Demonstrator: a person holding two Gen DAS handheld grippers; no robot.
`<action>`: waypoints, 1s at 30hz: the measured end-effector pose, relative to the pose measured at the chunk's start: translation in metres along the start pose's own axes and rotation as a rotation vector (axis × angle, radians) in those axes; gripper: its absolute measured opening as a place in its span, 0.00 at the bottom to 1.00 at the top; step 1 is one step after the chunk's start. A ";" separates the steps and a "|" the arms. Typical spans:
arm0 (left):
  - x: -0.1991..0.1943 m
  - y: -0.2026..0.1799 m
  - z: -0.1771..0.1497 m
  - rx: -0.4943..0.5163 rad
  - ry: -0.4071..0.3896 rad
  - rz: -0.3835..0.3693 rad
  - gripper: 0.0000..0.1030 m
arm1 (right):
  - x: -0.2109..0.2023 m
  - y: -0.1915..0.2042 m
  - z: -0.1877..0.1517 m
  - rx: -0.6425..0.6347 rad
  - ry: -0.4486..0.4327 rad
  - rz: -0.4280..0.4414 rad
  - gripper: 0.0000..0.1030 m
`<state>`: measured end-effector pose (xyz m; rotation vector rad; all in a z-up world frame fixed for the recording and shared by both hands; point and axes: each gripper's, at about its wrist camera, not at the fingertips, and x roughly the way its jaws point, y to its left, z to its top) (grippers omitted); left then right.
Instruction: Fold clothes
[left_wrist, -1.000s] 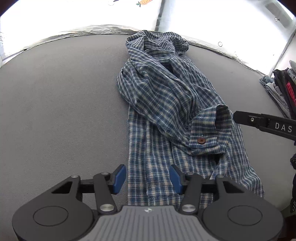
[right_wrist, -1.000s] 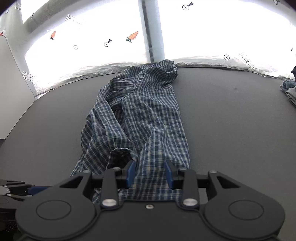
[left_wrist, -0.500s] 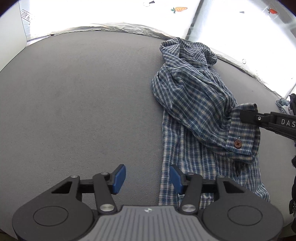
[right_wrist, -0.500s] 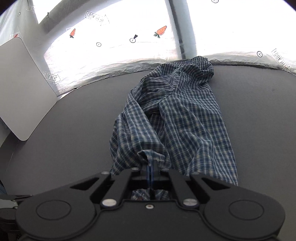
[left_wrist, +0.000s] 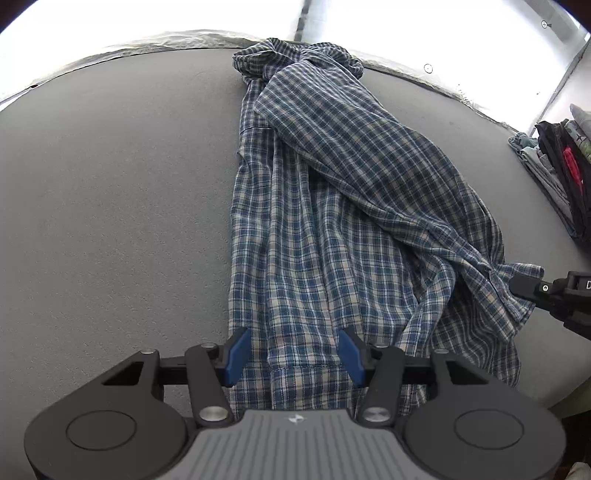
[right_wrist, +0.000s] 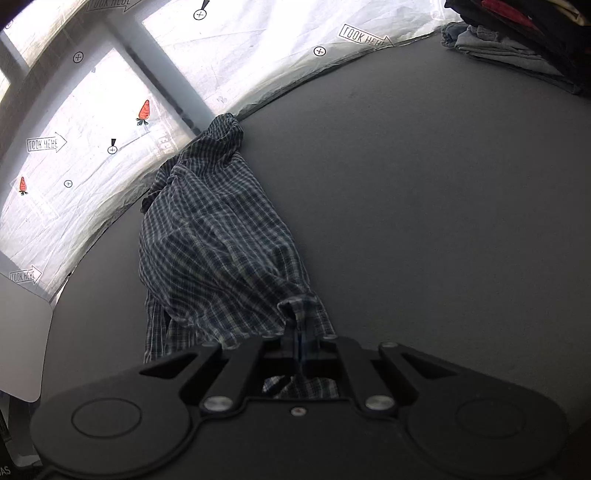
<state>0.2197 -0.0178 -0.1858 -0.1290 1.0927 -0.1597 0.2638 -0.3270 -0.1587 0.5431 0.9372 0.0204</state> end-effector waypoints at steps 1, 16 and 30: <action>0.000 -0.001 -0.002 0.003 0.005 -0.001 0.52 | 0.001 -0.002 -0.005 0.007 0.024 0.005 0.02; 0.004 0.010 0.014 -0.006 0.013 0.017 0.53 | -0.009 0.019 0.001 -0.157 -0.025 -0.056 0.40; 0.014 0.074 0.142 -0.141 -0.184 0.002 0.45 | 0.050 0.091 0.108 -0.368 -0.166 0.112 0.22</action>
